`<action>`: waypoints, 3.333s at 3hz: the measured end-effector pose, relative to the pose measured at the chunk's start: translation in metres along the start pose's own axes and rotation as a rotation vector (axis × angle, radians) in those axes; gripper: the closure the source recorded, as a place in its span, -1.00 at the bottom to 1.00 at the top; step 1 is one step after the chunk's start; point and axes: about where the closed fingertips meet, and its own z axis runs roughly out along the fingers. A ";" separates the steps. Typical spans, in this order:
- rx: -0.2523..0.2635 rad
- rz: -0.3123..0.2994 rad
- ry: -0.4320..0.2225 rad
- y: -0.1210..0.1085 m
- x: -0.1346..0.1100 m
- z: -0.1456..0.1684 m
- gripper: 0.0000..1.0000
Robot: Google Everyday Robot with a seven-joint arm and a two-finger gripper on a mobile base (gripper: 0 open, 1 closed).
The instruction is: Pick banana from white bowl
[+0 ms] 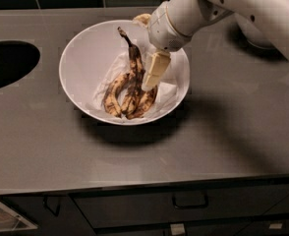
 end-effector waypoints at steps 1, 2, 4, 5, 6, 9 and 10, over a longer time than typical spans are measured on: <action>0.000 -0.017 -0.005 -0.002 -0.006 0.002 -1.00; -0.002 -0.031 -0.022 -0.004 -0.010 0.005 -1.00; -0.016 -0.055 -0.046 -0.008 -0.016 0.013 -0.86; -0.016 -0.055 -0.048 -0.008 -0.016 0.013 -0.74; -0.007 -0.047 -0.062 -0.008 -0.013 0.010 -0.74; 0.008 -0.060 -0.117 -0.031 -0.016 0.010 -0.42; 0.003 -0.067 -0.117 -0.036 -0.017 0.012 -0.14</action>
Offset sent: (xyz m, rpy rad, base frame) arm 0.0043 0.0139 0.0053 0.0247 -0.0227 0.0510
